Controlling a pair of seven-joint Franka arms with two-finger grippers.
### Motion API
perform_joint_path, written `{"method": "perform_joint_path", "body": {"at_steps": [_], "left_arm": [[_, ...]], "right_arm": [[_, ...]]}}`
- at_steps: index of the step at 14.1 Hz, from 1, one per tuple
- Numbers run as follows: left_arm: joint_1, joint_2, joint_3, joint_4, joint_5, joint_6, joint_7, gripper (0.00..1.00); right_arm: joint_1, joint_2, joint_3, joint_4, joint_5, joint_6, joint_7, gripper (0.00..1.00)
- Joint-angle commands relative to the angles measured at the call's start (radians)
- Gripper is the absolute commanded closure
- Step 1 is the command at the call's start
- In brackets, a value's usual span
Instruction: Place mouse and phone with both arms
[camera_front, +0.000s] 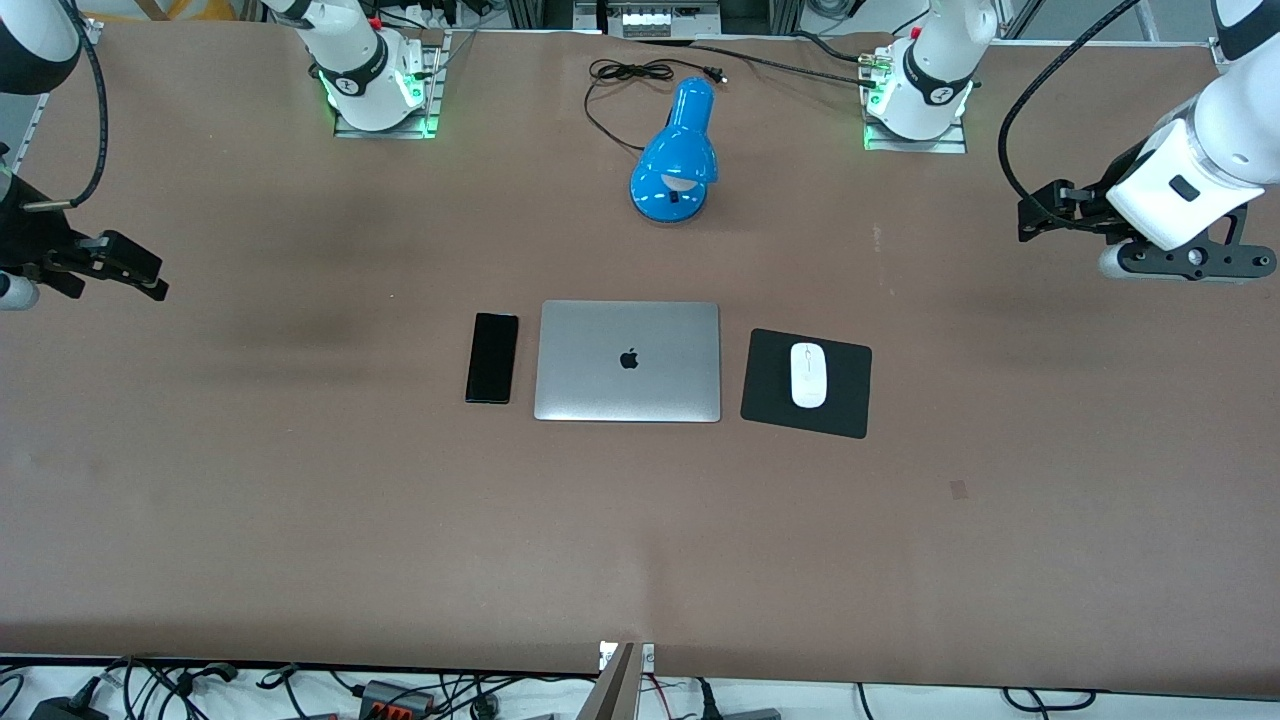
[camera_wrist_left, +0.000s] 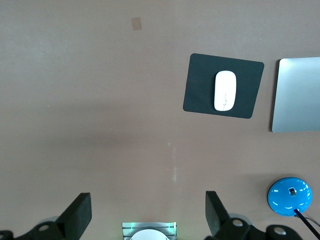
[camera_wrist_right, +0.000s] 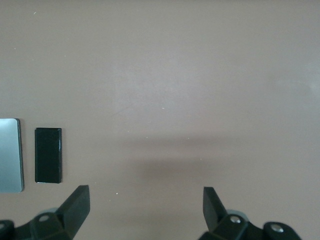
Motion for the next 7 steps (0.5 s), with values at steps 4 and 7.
{"method": "perform_joint_path", "body": {"at_steps": [4, 7], "left_arm": [[0.009, -0.012, -0.003, -0.009, -0.008, -0.006, 0.02, 0.0], [0.01, -0.012, -0.003, -0.009, -0.008, -0.006, 0.02, 0.0]], "right_arm": [[-0.049, -0.03, 0.058, -0.018, 0.004, -0.006, 0.011, 0.0], [-0.049, -0.055, 0.054, -0.019, 0.004, -0.026, 0.012, 0.0]]}}
